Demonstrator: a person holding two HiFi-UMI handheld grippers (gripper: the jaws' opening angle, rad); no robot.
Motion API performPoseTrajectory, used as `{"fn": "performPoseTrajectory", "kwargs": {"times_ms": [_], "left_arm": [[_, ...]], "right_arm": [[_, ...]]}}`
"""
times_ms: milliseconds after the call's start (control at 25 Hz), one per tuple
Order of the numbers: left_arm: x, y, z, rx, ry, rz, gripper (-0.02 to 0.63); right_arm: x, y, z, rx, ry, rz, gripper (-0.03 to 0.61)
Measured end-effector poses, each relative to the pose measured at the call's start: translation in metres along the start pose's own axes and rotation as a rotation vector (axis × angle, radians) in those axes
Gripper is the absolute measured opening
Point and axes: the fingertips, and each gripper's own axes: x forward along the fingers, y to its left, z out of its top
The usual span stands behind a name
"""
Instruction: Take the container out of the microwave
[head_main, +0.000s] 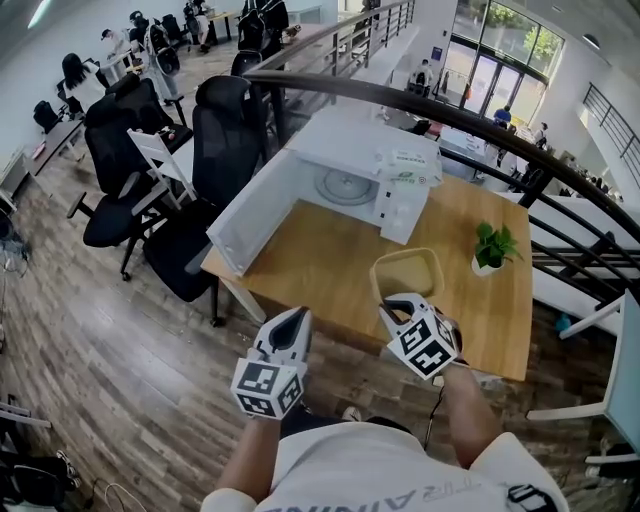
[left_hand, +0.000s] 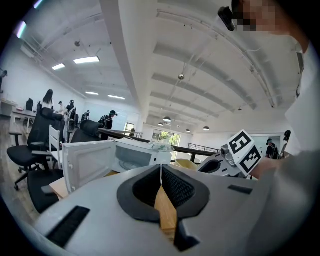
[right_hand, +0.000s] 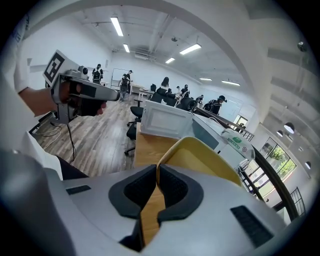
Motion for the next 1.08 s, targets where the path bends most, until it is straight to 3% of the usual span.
{"fn": "performPoseTrajectory", "kwargs": {"times_ms": [480, 1080], "left_arm": [[-0.005, -0.032, -0.009, 0.027, -0.002, 0.013, 0.035], [-0.018, -0.03, -0.009, 0.015, -0.02, 0.054, 0.035]], "right_arm": [[-0.027, 0.003, -0.022, 0.014, -0.029, 0.006, 0.04], [-0.025, 0.016, -0.016, -0.032, -0.038, 0.045, 0.04]]}}
